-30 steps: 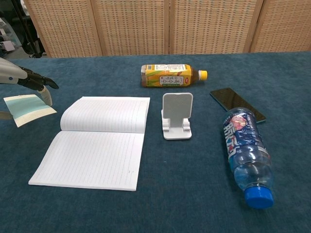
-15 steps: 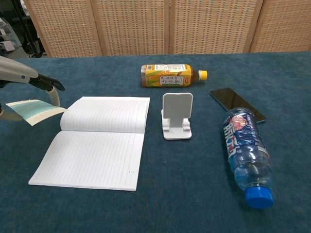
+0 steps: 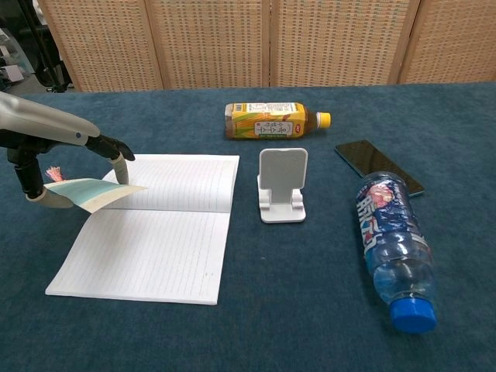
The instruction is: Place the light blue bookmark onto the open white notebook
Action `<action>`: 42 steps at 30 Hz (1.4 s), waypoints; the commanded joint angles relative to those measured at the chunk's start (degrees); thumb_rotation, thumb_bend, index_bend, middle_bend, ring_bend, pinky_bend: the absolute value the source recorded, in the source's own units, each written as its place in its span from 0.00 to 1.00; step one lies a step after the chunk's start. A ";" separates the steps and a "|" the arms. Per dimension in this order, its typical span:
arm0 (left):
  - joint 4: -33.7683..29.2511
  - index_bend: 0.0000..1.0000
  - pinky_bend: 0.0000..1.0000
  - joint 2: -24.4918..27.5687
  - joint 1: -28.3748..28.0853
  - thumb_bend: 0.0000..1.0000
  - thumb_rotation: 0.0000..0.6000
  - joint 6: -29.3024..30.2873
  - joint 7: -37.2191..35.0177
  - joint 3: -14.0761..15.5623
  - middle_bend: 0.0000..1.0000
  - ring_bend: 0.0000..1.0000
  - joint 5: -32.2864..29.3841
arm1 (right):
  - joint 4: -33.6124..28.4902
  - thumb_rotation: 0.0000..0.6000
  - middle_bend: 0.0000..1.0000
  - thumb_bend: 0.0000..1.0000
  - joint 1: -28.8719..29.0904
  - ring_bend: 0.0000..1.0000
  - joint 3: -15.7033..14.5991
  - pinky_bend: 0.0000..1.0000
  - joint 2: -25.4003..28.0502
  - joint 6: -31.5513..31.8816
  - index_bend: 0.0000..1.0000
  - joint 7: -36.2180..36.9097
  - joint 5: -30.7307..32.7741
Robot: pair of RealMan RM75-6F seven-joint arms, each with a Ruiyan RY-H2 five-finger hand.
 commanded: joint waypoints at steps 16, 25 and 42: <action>-1.13 0.35 0.00 -4.19 -6.37 0.38 1.00 1.82 1.41 2.06 0.00 0.00 -9.53 | -0.10 1.00 0.00 0.00 -0.40 0.00 0.28 0.00 0.36 0.54 0.00 0.58 -0.16; -1.82 0.35 0.00 -4.92 -10.88 0.38 1.00 -0.15 0.62 3.96 0.00 0.00 -15.88 | -0.16 1.00 0.00 0.00 -0.70 0.00 0.42 0.00 0.59 1.02 0.00 1.10 -0.32; -2.13 0.35 0.00 -7.89 -14.30 0.37 1.00 3.59 0.47 6.18 0.00 0.00 -19.37 | -0.18 1.00 0.00 0.00 -0.87 0.00 0.54 0.00 0.83 1.05 0.00 1.73 -0.37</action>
